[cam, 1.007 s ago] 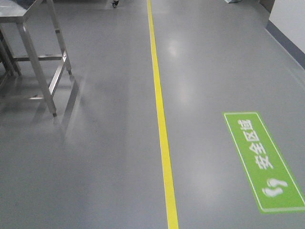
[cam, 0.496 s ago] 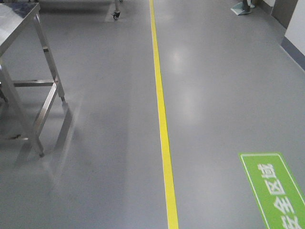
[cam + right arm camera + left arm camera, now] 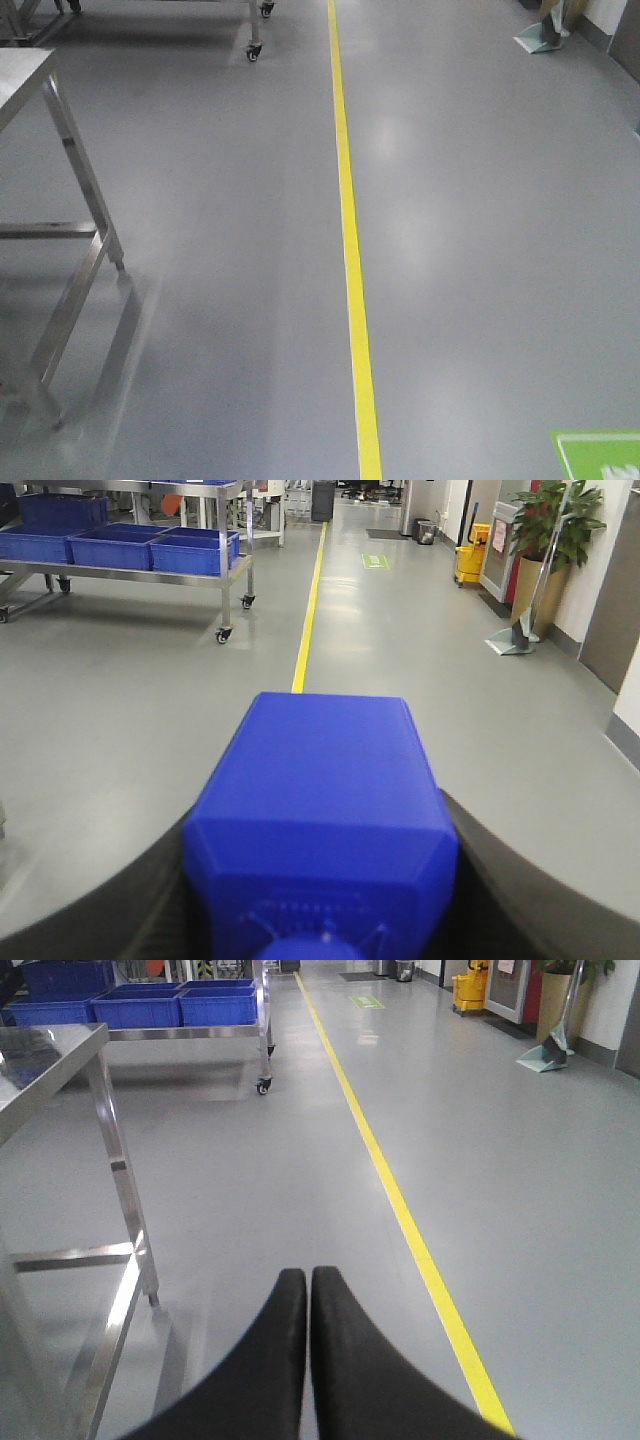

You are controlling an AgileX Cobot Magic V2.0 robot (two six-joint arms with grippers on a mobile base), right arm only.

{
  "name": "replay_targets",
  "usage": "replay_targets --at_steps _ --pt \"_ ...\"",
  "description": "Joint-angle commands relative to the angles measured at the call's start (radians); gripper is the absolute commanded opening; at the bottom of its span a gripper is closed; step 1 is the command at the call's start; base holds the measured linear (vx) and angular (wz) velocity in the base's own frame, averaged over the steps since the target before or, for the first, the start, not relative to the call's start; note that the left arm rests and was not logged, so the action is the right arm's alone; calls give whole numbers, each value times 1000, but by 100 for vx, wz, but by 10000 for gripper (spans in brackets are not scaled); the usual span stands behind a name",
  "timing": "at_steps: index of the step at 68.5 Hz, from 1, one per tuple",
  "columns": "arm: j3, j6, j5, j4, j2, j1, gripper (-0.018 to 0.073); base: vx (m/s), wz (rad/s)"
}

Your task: Pour parts from conveyor to right shelf

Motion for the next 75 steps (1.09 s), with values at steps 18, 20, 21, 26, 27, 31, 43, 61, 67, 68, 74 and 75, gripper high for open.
replay_targets --at_steps 18,20,21,26,27,31,43,61,67,68,74,75 --pt "-28 -6 -84 3 14 -6 -8 77 -1" --pt "-28 -6 -84 3 14 -6 -8 77 -4" --pt "-28 -6 -84 3 14 -6 -8 77 -4" --pt "-28 -6 -84 3 14 -6 -8 77 -5" --pt "-28 -6 -84 3 14 -6 -8 78 -6" --pt "-28 -6 -84 3 14 -6 -8 78 -6" --pt "-28 -6 -85 3 14 -6 -8 76 -8" --pt "-28 -6 -83 3 14 -6 -8 77 -6" --pt "-28 -6 -84 3 14 -6 -8 77 -3" --pt "-28 -6 -84 3 14 -6 -8 77 -1" --pt "-28 -6 -84 3 14 -6 -8 77 1" --pt "-28 -6 -84 3 14 -6 -8 76 0"
